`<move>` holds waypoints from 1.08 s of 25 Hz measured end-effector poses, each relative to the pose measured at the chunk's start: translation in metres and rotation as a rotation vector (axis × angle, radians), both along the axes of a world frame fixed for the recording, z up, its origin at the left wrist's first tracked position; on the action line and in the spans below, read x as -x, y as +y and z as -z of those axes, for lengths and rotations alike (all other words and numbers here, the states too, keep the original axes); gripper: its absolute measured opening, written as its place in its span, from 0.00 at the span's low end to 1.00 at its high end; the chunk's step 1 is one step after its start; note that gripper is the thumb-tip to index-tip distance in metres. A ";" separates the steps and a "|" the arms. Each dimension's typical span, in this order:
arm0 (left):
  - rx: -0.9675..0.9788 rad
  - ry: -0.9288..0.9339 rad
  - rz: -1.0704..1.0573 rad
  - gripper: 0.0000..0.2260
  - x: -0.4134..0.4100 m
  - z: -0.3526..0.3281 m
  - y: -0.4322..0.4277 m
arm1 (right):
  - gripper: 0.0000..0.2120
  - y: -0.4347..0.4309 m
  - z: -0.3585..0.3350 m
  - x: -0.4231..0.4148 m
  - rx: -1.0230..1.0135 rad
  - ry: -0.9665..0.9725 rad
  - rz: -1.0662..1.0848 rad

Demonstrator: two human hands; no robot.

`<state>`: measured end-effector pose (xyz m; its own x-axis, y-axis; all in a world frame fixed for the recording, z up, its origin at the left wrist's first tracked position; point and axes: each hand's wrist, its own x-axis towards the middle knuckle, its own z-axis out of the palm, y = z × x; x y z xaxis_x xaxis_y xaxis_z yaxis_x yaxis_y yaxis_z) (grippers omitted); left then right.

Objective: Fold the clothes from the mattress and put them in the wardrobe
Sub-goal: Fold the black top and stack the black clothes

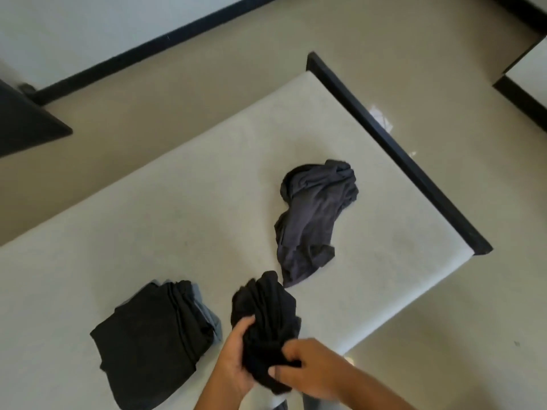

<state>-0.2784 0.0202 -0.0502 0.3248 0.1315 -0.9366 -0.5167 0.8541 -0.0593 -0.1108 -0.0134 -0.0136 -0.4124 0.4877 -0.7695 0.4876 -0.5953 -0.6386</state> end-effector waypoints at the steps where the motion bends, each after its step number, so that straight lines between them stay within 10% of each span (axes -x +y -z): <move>1: 0.003 0.012 0.042 0.24 0.008 -0.014 -0.008 | 0.24 -0.007 -0.010 -0.001 0.038 0.042 0.050; 5: -0.107 -0.003 0.096 0.22 0.029 -0.074 -0.017 | 0.42 -0.008 -0.043 -0.008 0.185 0.076 0.460; 10: -0.539 0.120 0.269 0.21 0.034 -0.145 -0.013 | 0.23 0.027 -0.087 -0.012 0.241 0.436 0.714; 15: -0.812 0.316 0.222 0.19 0.043 -0.189 -0.010 | 0.11 0.051 -0.141 0.000 -0.159 0.199 0.558; 22: -0.736 0.784 -0.136 0.11 0.095 -0.207 -0.006 | 0.06 0.066 -0.176 0.001 -0.474 -0.064 0.895; 27: -0.707 0.696 -0.472 0.05 0.155 -0.227 0.012 | 0.13 0.085 -0.206 -0.009 -0.240 0.162 1.291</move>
